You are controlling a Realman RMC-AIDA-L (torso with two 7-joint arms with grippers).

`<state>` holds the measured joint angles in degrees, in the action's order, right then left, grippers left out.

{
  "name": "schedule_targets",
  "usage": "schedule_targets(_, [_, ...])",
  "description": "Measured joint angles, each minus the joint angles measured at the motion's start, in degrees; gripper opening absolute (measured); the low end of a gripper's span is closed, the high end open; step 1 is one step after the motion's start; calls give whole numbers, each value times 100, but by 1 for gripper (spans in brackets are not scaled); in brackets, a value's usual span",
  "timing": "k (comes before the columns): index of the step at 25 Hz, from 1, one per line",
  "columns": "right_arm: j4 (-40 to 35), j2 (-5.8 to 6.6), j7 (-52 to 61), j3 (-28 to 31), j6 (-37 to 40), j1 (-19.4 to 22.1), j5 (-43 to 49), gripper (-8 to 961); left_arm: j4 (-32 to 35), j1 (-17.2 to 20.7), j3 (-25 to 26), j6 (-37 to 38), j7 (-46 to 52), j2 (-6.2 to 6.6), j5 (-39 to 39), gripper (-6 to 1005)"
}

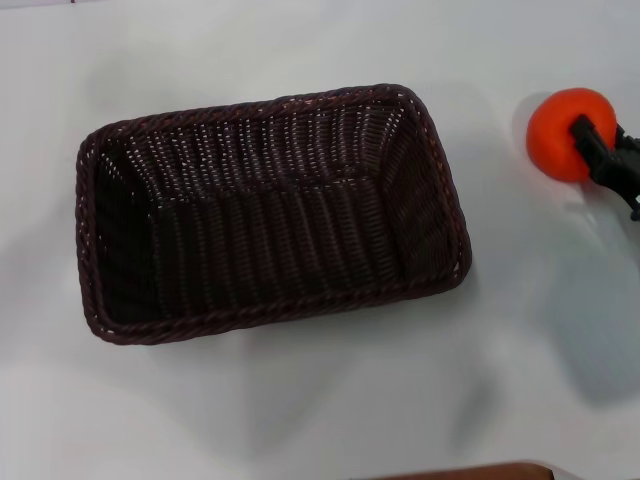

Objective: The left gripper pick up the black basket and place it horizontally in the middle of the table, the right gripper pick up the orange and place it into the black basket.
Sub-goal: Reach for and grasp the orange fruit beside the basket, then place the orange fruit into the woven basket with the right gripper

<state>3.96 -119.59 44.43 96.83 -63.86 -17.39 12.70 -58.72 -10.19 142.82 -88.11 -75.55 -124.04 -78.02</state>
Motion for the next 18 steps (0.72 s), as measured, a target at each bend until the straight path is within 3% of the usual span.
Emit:
schedule_targets(2, [23, 5, 60, -58, -21, -4, 1, 658, 485, -64, 223, 2, -545, 8, 89, 908])
schedule_targets(8, [63, 63, 384, -127, -301, 25, 6, 414, 1174, -155, 714, 31, -1164, 11, 161, 909])
schedule_targets(15, [95, 215, 775, -209, -1947, 175, 6, 299, 1480, -124, 1196, -19, -1502, 12, 189, 905])
schedule_targets(18, [318, 215, 781, -612, -2580, 168, 11, 273, 1709, -122, 1334, -2, -1858, 12, 268, 905])
